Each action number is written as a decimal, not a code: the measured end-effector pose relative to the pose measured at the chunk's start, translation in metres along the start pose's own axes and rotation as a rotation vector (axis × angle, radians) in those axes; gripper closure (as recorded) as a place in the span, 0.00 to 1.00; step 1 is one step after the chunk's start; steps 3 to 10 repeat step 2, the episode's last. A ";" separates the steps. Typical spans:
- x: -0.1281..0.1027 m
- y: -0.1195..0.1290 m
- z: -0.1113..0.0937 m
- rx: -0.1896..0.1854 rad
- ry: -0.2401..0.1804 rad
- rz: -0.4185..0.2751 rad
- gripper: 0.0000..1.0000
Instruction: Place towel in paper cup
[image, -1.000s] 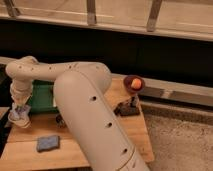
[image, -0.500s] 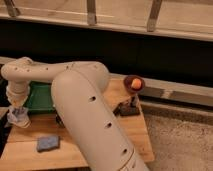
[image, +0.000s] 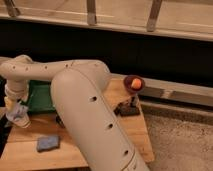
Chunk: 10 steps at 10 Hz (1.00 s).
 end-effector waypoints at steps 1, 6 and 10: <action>-0.004 -0.004 -0.007 0.017 -0.019 0.008 0.20; -0.006 -0.005 -0.011 0.023 -0.032 0.013 0.20; -0.006 -0.005 -0.011 0.023 -0.032 0.013 0.20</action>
